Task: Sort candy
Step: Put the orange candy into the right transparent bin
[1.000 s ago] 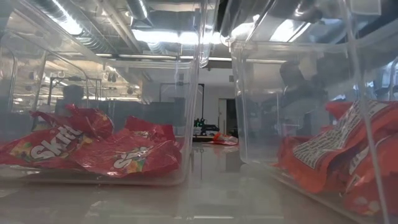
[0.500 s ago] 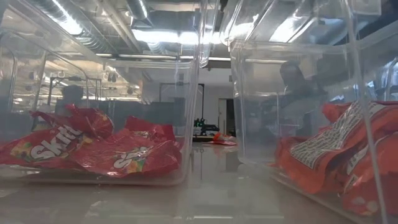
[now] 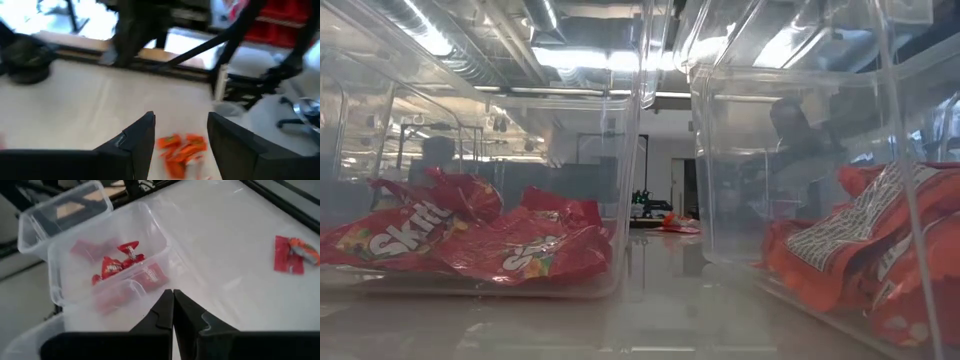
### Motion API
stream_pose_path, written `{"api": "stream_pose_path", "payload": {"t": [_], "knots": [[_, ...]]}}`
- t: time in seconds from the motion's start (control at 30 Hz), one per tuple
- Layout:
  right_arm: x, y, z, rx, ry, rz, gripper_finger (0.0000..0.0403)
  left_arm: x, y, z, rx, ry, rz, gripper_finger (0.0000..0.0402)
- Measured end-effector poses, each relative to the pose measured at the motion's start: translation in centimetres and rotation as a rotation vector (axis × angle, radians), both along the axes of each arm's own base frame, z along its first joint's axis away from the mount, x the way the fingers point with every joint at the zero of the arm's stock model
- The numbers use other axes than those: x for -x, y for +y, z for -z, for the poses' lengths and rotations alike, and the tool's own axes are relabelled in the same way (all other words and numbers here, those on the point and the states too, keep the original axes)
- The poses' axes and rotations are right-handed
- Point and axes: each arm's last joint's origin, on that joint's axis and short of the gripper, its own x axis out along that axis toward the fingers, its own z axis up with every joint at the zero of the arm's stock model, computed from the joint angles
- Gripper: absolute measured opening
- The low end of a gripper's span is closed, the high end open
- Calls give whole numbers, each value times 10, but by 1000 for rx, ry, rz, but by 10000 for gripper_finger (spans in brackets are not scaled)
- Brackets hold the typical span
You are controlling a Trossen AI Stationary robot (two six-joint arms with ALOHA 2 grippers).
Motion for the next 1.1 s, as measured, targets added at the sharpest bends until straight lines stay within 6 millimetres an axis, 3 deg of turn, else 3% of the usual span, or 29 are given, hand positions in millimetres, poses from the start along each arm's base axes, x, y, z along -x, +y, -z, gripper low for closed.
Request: {"api": "stream_pose_path", "payload": {"t": [0.17,0.3,0.63,0.73,1.1], "knots": [[-11,-22,1,43,69,-94,7,9,37,3,-38,126,-117,149],[-21,-51,2,78,116,-146,7,14,70,10,-32,245,-238,123],[-43,-137,4,154,117,-27,15,18,119,28,-55,406,-361,23],[-54,-156,13,138,134,-28,41,22,125,35,-21,460,-301,4],[-102,-223,60,15,349,179,187,51,130,57,-31,526,-252,5]]}}
